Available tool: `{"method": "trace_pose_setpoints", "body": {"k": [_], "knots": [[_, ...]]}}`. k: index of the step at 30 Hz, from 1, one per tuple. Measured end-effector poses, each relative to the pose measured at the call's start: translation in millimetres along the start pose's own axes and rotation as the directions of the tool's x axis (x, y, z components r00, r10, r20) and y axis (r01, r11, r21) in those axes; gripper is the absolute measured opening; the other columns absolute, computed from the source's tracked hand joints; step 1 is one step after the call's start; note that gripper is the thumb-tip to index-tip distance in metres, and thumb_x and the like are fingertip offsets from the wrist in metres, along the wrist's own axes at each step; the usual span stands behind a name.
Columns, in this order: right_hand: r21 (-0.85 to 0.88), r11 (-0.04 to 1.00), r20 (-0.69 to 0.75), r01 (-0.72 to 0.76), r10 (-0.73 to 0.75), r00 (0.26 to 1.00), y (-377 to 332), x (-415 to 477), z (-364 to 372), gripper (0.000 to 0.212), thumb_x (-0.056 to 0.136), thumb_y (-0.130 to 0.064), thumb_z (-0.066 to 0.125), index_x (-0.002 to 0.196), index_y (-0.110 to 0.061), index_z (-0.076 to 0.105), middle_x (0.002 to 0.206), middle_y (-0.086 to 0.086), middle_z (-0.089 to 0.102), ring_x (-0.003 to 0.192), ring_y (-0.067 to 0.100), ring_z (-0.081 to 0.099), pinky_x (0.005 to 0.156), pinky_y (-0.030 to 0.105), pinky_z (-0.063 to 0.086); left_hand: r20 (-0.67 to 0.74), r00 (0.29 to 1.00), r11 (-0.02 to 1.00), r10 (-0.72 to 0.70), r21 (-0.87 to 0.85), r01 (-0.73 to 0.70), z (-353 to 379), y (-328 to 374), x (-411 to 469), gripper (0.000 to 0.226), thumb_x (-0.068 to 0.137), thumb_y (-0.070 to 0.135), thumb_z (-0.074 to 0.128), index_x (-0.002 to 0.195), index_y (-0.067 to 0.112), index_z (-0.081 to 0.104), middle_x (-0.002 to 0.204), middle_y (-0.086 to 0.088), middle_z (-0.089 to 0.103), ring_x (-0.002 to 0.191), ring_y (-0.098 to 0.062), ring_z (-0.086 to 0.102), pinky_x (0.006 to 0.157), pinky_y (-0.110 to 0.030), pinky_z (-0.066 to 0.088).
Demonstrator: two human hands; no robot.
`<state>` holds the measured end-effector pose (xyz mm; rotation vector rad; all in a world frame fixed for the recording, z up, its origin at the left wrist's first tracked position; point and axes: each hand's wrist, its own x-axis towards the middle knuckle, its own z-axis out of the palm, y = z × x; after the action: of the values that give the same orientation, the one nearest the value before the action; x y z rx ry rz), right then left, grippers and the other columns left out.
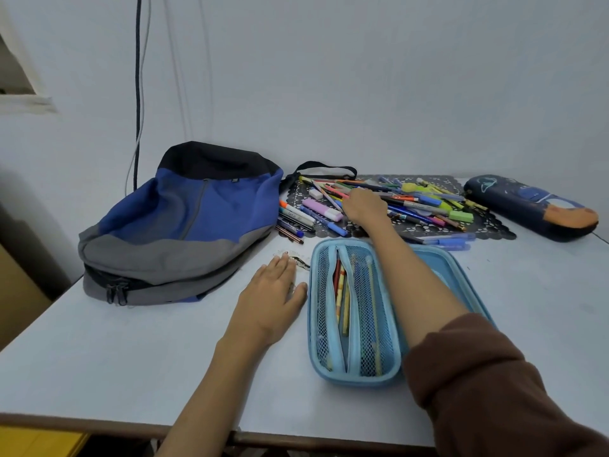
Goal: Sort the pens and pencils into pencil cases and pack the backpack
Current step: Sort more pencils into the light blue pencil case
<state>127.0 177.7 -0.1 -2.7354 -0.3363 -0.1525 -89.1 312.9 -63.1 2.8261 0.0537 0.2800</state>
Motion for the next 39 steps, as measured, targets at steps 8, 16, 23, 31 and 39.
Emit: {"method": "trace_pose_setpoints", "body": {"k": [8,16,23,31,39], "knots": [[-0.137,0.990,-0.101,0.042,-0.056,0.993,-12.8,9.1,14.7,0.020,0.092,-0.004,0.049,0.106,-0.009,0.062,0.106,0.010,0.066,0.097,0.030,0.062,0.068,0.032,0.038,0.002,1.000,1.000,0.001,-0.009,-0.001,1.3,-2.0,-0.5,0.068,0.094,0.051,0.020,0.154,0.018,0.023,0.162,0.002,0.015,0.149,-0.008,0.009,0.121,-0.026,0.006],[-0.122,0.986,-0.054,0.117,-0.124,0.991,-18.1,16.1,24.3,0.025,0.090,-0.006,0.058,0.110,-0.016,0.071,0.112,0.006,0.066,0.103,0.028,0.063,0.072,0.031,0.041,0.010,1.000,1.000,-0.007,-0.025,0.007,-1.5,0.5,-1.2,0.076,0.087,0.053,0.014,0.154,0.019,0.021,0.162,0.003,0.014,0.149,-0.007,0.007,0.120,-0.024,0.003],[-0.155,0.981,-0.094,0.114,-0.129,0.987,-16.8,10.0,20.4,0.006,0.090,-0.007,0.061,0.087,-0.010,0.056,0.087,0.007,0.054,0.081,0.025,0.054,0.067,0.031,0.038,0.004,1.000,1.000,-0.012,-0.023,0.012,-2.1,0.9,-1.9,0.072,0.090,0.053,0.016,0.154,0.020,0.021,0.162,0.004,0.014,0.148,-0.006,0.007,0.120,-0.023,0.003],[-0.092,0.989,0.100,0.117,-0.108,0.989,-15.2,7.5,12.6,0.014,0.093,-0.009,0.053,0.103,-0.001,0.059,0.109,0.016,0.063,0.087,0.029,0.056,0.069,0.032,0.040,0.016,1.000,0.999,-0.016,-0.037,0.016,-4.9,3.0,-3.5,0.075,0.088,0.053,0.016,0.154,0.020,0.021,0.162,0.004,0.015,0.149,-0.006,0.008,0.119,-0.023,0.003],[0.289,0.956,-0.007,-0.059,0.064,0.998,11.3,18.7,-6.6,0.024,0.096,-0.026,0.041,0.092,-0.006,0.054,0.092,0.013,0.059,0.078,0.028,0.052,0.066,0.033,0.037,0.000,1.000,0.999,-0.015,-0.039,0.015,-5.3,2.8,-3.4,0.061,0.101,0.047,0.026,0.155,0.020,0.021,0.162,0.004,0.014,0.149,-0.007,0.008,0.120,-0.024,0.004]]}}
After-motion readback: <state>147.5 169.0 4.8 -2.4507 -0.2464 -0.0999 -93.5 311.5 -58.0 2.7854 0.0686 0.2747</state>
